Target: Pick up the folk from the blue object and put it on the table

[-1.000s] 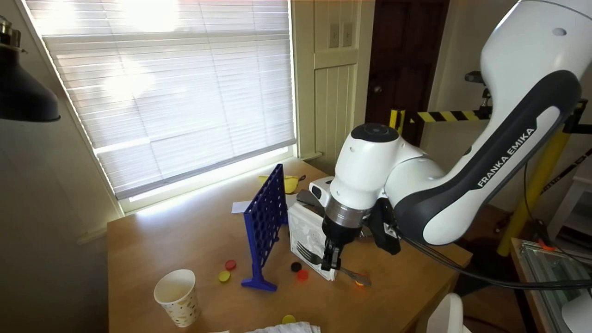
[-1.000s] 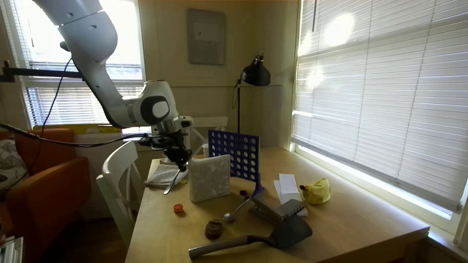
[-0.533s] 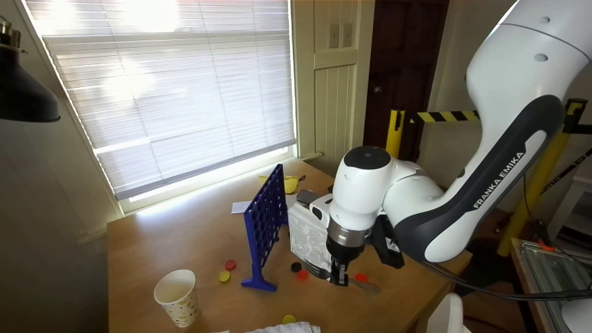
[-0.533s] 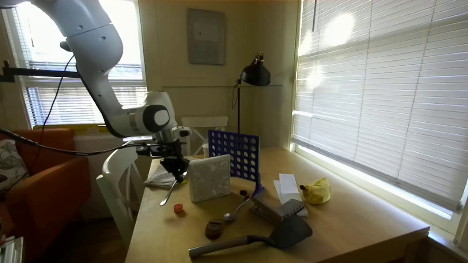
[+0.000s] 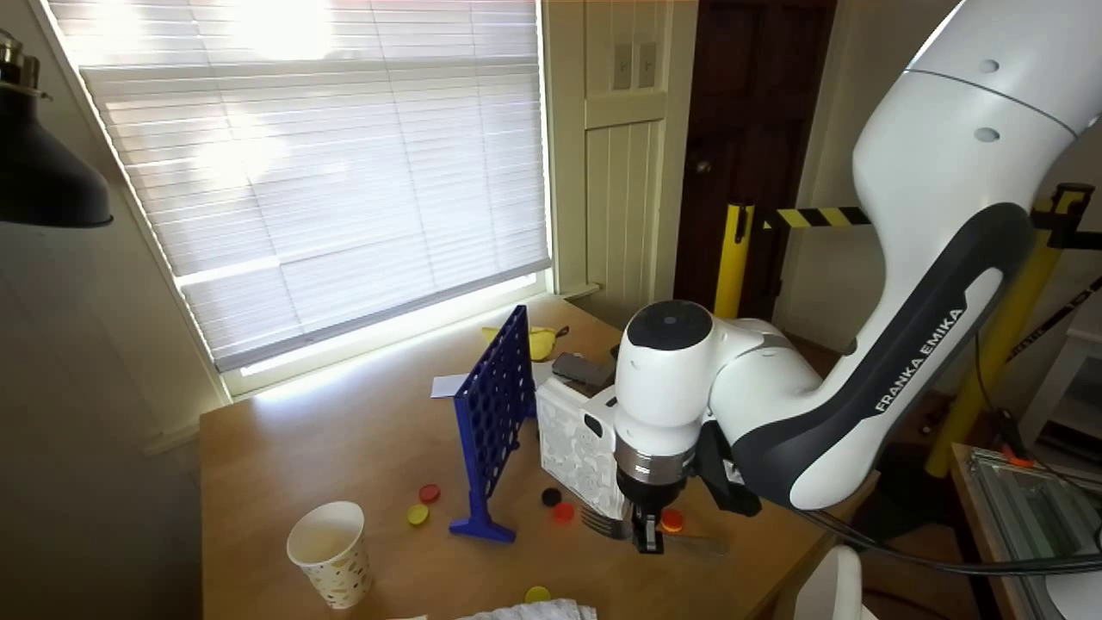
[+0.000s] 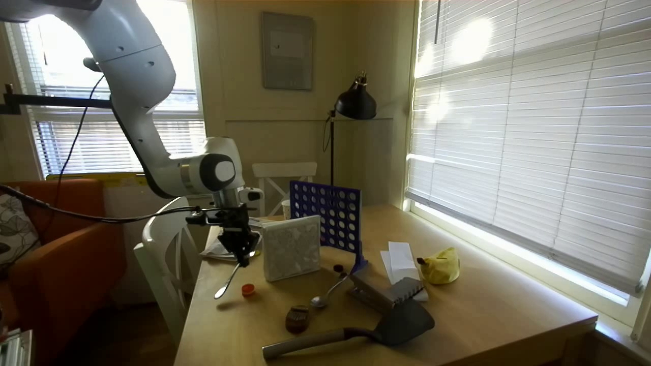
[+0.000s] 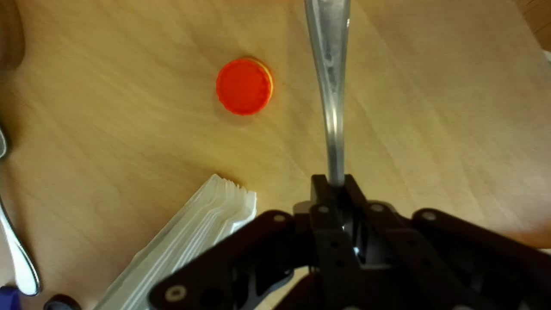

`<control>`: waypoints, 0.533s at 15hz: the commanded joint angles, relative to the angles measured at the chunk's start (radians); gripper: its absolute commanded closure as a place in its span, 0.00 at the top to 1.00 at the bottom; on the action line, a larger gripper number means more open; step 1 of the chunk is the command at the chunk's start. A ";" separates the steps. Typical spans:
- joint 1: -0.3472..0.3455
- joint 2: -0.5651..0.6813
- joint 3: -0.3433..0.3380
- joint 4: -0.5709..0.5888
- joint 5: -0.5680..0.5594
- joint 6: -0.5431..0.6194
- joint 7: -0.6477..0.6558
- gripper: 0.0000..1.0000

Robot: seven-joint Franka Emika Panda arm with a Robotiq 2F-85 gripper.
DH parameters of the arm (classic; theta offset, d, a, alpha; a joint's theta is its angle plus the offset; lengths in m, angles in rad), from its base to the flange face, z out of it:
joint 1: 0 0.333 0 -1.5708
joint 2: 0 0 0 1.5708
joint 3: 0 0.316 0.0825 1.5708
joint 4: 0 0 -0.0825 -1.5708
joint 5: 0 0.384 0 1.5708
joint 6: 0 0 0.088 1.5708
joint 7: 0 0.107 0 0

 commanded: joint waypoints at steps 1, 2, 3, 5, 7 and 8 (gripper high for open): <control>0.005 0.030 -0.002 0.033 -0.019 -0.045 -0.005 0.02; 0.005 0.034 -0.002 0.036 -0.019 -0.049 -0.006 0.02; 0.007 0.037 -0.003 0.038 -0.022 -0.052 -0.003 0.20; 0.007 0.036 -0.001 0.037 -0.022 -0.051 -0.007 0.42; 0.004 0.029 0.008 0.034 -0.011 -0.048 -0.013 0.56; 0.004 0.016 0.015 0.029 -0.004 -0.047 -0.015 0.64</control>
